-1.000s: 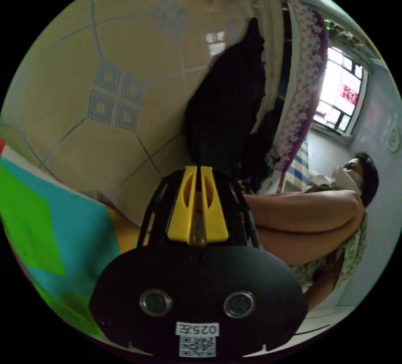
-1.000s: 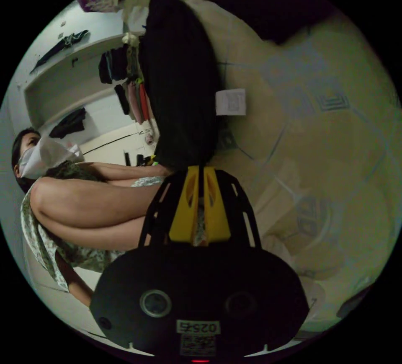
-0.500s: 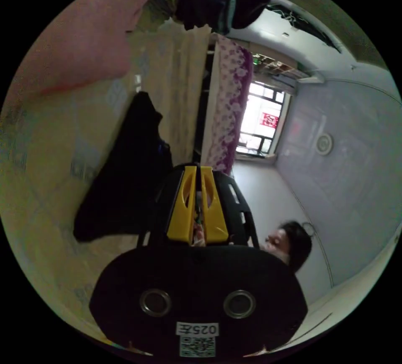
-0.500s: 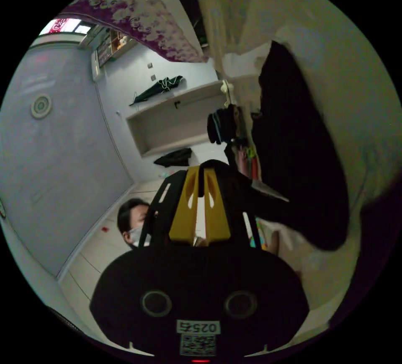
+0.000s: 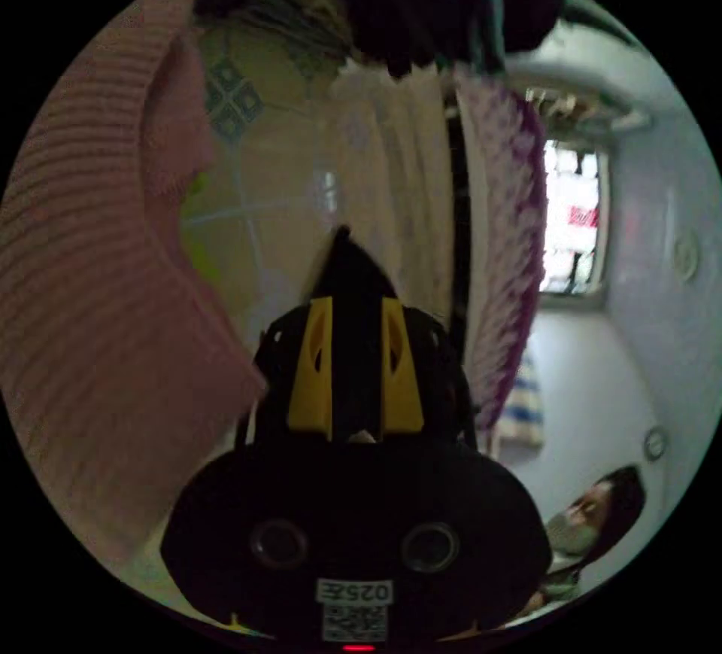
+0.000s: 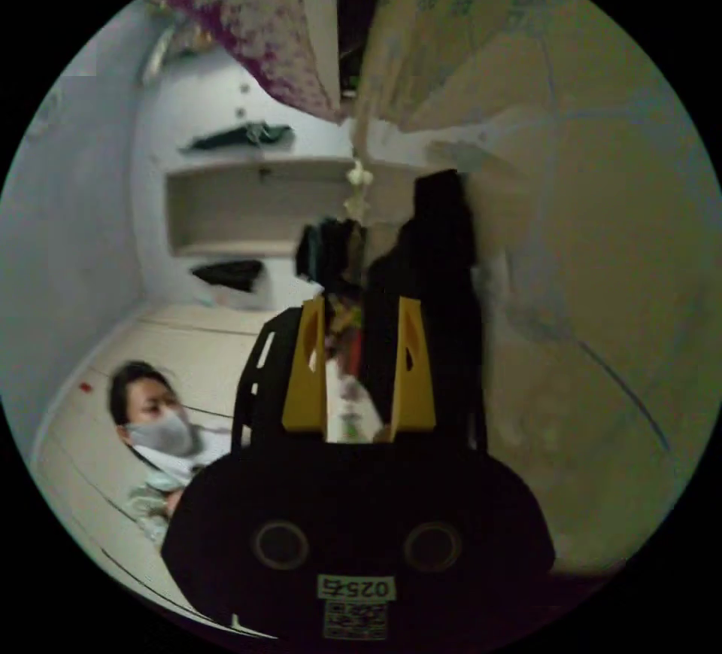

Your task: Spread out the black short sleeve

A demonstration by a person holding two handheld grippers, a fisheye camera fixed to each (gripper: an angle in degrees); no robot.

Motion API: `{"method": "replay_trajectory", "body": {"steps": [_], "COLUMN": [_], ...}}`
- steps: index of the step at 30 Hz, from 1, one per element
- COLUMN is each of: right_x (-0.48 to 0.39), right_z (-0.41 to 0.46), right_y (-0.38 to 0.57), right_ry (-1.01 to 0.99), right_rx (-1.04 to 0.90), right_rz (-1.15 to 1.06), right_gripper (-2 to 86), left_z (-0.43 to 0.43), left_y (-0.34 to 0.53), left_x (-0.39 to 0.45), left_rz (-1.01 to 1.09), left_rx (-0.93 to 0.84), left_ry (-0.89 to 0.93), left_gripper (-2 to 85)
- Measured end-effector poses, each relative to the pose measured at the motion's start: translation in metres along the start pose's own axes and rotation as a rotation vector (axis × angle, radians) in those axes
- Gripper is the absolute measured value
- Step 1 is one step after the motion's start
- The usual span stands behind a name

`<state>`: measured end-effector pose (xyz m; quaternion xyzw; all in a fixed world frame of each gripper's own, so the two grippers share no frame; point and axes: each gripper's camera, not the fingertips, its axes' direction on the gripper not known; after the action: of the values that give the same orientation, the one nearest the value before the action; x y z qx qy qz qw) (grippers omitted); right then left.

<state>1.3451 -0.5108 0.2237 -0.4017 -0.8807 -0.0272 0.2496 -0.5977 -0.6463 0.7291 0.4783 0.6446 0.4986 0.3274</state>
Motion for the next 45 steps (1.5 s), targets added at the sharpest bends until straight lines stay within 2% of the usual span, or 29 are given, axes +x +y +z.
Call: {"method": "replay_trajectory", "body": {"steps": [2,5,6,9,11,14,15,17,19,21,25,27,29,32,36,39,42,45], "right_x": [-0.010,-0.012,-0.011,0.002,0.014,0.023,0.024,0.027,0.026,0.021,0.007,0.002,-0.011,-0.026,-0.021,-0.017,-0.018,-0.053], "right_z": [0.023,0.054,0.059,0.087,0.112,0.143,0.150,0.178,0.191,0.207,0.264,0.297,0.353,0.413,0.426,0.394,0.349,0.290], "right_y": [0.033,0.081,0.089,0.122,0.131,0.126,0.124,0.124,0.133,0.155,0.244,0.283,0.317,0.327,0.324,0.331,0.340,0.329], "right_ry": [0.276,0.406,0.427,0.461,0.440,0.466,0.476,0.591,0.645,0.722,0.852,0.784,0.606,0.434,0.357,0.281,0.089,0.131], "right_rx": [-0.094,-0.166,-0.171,-0.194,-0.201,-0.192,-0.194,-0.247,-0.221,-0.215,-0.328,-0.414,-0.598,-0.687,-0.678,-0.634,-0.628,-0.391], "right_rz": [-0.036,-0.059,-0.059,-0.034,-0.018,-0.034,-0.034,-0.068,-0.050,-0.045,-0.100,-0.080,-0.116,-0.196,-0.206,-0.152,-0.060,-0.207], "right_gripper": [13.9,12.6,12.6,13.0,12.1,8.3,7.2,1.1,0.1,-0.3,-0.2,0.2,1.0,2.9,6.0,14.9,14.5,11.5], "left_z": [0.029,0.053,0.055,0.062,0.080,0.106,0.113,0.144,0.168,0.189,0.241,0.270,0.309,0.349,0.365,0.350,0.324,0.305], "left_y": [0.038,0.101,0.114,0.169,0.198,0.213,0.212,0.202,0.192,0.180,0.138,0.122,0.107,0.093,0.075,0.075,0.088,0.126], "left_x": [0.018,0.019,0.017,-0.009,-0.040,-0.053,-0.051,-0.033,-0.020,-0.013,0.005,0.021,0.039,0.053,0.045,0.026,-0.009,-0.036], "left_rz": [0.155,0.180,0.164,-0.017,-0.208,-0.294,-0.294,-0.189,-0.098,-0.039,0.093,0.222,0.374,0.526,0.454,0.403,0.266,0.215], "left_rx": [-0.209,-0.285,-0.263,-0.152,-0.098,0.018,0.027,0.009,-0.008,-0.031,-0.170,-0.242,-0.301,-0.335,-0.362,-0.315,-0.276,-0.250], "left_ry": [-0.204,-0.465,-0.486,-0.390,-0.242,-0.166,-0.161,-0.263,-0.362,-0.380,-0.449,-0.517,-0.562,-0.571,-0.501,-0.473,-0.330,-0.234], "left_gripper": [6.3,7.4,7.4,7.2,6.2,4.0,3.7,1.0,-0.8,-1.4,-1.6,-1.6,-1.6,-1.3,1.3,2.6,3.9,4.2]}}
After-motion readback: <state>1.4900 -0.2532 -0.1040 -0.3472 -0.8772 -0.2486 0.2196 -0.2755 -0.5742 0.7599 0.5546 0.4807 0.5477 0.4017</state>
